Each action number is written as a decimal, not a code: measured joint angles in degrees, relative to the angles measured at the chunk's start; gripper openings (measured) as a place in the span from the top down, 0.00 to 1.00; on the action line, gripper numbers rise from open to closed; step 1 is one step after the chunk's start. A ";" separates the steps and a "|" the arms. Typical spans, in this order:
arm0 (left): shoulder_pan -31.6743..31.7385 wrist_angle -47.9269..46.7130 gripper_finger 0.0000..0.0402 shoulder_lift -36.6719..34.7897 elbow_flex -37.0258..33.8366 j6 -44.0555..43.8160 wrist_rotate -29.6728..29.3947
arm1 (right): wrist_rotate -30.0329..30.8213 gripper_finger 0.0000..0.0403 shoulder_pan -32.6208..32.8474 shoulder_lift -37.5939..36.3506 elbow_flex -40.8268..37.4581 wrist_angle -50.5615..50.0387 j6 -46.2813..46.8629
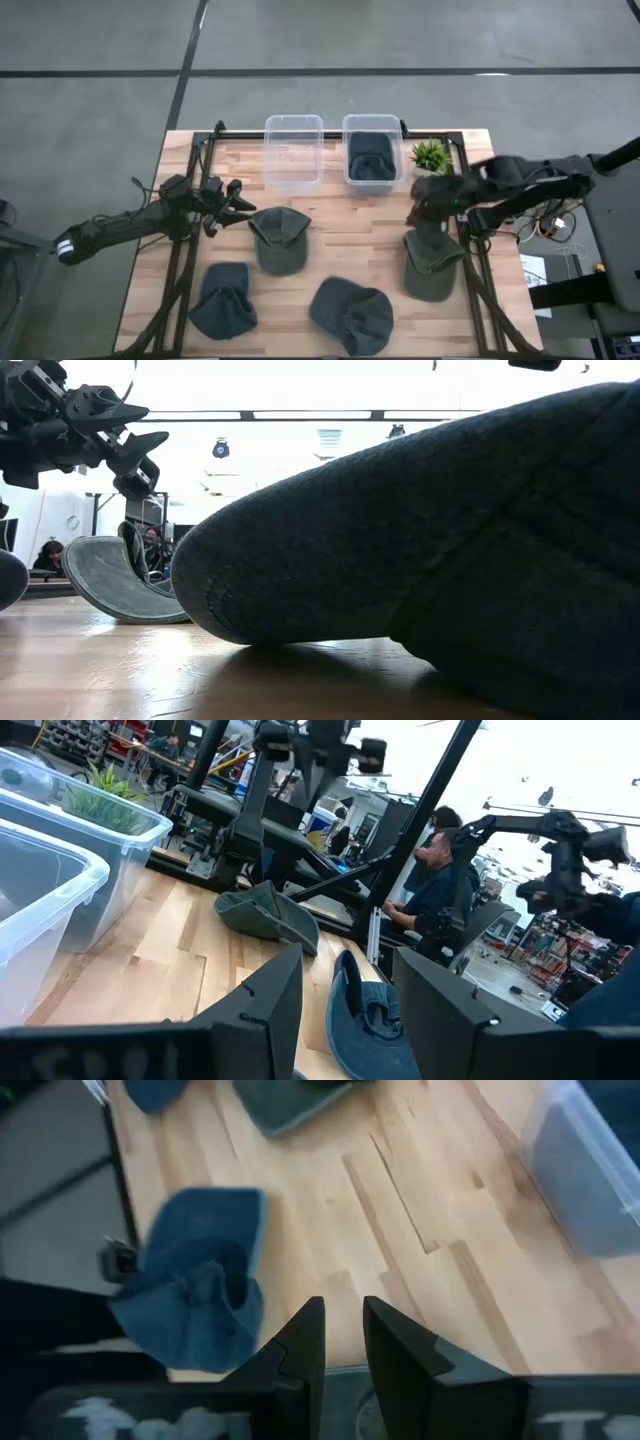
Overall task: Pick & Place hat
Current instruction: Put the right blue cap into the right transparent bin
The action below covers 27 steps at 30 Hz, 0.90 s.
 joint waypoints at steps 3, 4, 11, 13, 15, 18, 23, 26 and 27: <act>0.00 0.02 0.62 0.00 0.00 -0.02 0.00 | 2.92 0.83 2.49 3.34 -0.02 0.75 -1.59; 0.00 0.00 0.62 0.00 0.00 -0.02 0.00 | 3.18 0.83 2.67 4.60 -0.02 1.24 -2.26; 0.00 0.01 0.62 0.00 0.00 -0.16 0.00 | -1.72 0.82 2.51 14.24 -0.02 7.03 -11.72; 0.00 0.00 0.62 0.00 0.00 -0.69 0.00 | -4.32 0.81 2.09 16.25 0.02 8.70 -13.36; 0.02 0.03 0.62 0.00 0.00 -1.31 0.02 | -5.99 0.78 1.80 18.18 0.02 9.65 -14.52; 0.00 0.02 0.62 0.00 -0.01 -1.66 0.14 | -7.79 0.71 1.70 20.45 0.04 10.98 -16.28; 0.00 0.01 0.62 0.00 -0.01 -1.68 0.21 | -9.89 0.57 1.77 23.88 0.09 11.64 -16.47; 0.01 0.02 0.62 0.00 -0.01 -1.70 0.25 | -12.39 0.48 1.70 26.25 0.09 13.22 -16.47; 0.02 0.01 0.62 0.00 -0.02 -1.69 0.34 | -13.38 0.46 1.70 27.06 0.09 14.45 -16.47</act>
